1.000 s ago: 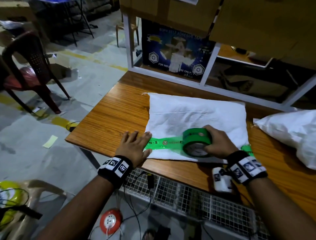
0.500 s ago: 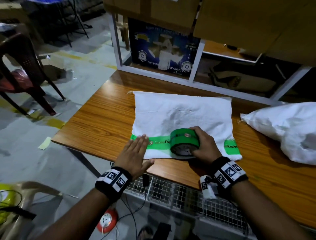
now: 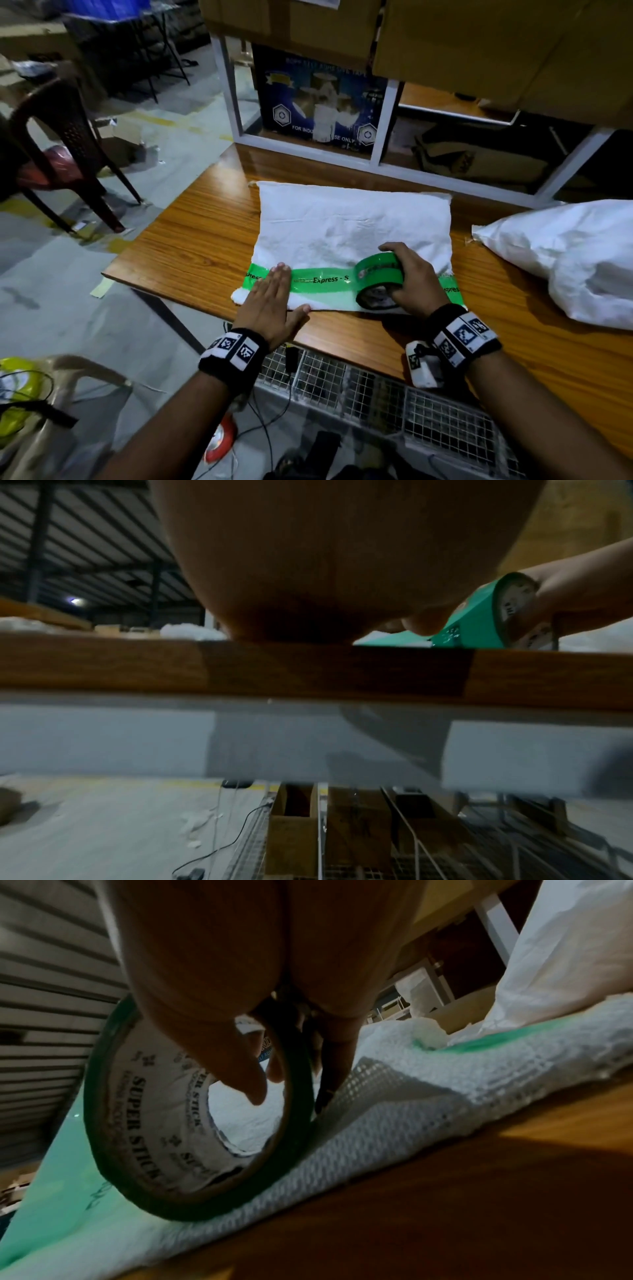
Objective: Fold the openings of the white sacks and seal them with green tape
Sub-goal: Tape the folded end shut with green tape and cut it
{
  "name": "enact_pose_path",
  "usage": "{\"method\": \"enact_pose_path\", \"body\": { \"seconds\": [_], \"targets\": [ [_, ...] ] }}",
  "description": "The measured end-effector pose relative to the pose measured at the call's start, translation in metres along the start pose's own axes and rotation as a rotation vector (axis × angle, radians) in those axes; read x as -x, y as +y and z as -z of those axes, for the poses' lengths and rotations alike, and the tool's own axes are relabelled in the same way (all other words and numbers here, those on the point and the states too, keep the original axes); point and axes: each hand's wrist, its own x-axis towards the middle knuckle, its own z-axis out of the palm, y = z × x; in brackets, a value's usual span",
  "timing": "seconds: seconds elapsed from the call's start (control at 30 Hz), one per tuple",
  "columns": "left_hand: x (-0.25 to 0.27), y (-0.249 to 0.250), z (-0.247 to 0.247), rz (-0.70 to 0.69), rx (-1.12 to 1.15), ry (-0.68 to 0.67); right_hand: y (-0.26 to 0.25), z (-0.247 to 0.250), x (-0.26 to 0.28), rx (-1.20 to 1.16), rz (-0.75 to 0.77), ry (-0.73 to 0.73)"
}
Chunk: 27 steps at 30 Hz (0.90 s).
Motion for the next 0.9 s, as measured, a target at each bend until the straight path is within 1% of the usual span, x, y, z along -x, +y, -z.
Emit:
{"method": "enact_pose_path", "body": {
  "seconds": [0.07,0.13,0.2,0.27,0.33,0.4,0.47,0.5,0.57,0.63,0.7,0.77,0.9],
  "targets": [
    [0.001,-0.003,-0.006,0.021,-0.020,0.012,-0.002,0.000,0.002,-0.057,0.001,0.000],
    [0.003,-0.007,-0.009,0.034,-0.036,0.029,-0.001,-0.004,0.008,-0.168,-0.028,-0.030],
    [0.004,-0.012,-0.010,0.022,-0.059,0.032,0.002,-0.010,0.014,-0.205,-0.059,-0.017],
    [0.006,-0.018,-0.008,-0.011,-0.084,0.035,0.004,-0.008,0.014,-0.159,-0.106,0.033],
    [0.008,-0.024,-0.005,-0.054,-0.093,0.034,0.005,0.002,0.010,-0.078,-0.137,0.052],
    [0.008,-0.031,-0.002,-0.089,-0.096,0.016,0.006,0.011,0.009,-0.004,-0.124,0.047],
    [0.007,-0.032,0.003,-0.083,-0.088,-0.009,0.009,0.010,0.012,0.033,-0.108,0.015],
    [0.006,-0.027,0.006,-0.059,-0.074,-0.012,0.012,0.006,0.014,0.025,-0.105,-0.002],
    [0.007,-0.004,0.010,-0.037,-0.054,0.026,0.017,0.000,0.018,-0.073,-0.101,-0.021],
    [0.006,0.028,0.007,-0.075,-0.053,0.056,0.019,0.000,0.023,-0.226,-0.113,-0.032],
    [0.003,0.052,-0.004,-0.075,-0.037,-0.008,0.021,0.001,0.028,-0.300,-0.139,-0.056],
    [0.001,0.059,-0.013,-0.040,-0.055,-0.036,0.021,0.000,0.028,-0.227,-0.143,-0.063],
    [0.007,0.046,-0.017,-0.029,-0.106,-0.009,0.025,0.002,0.016,0.041,-0.080,-0.009]
  ]
}}
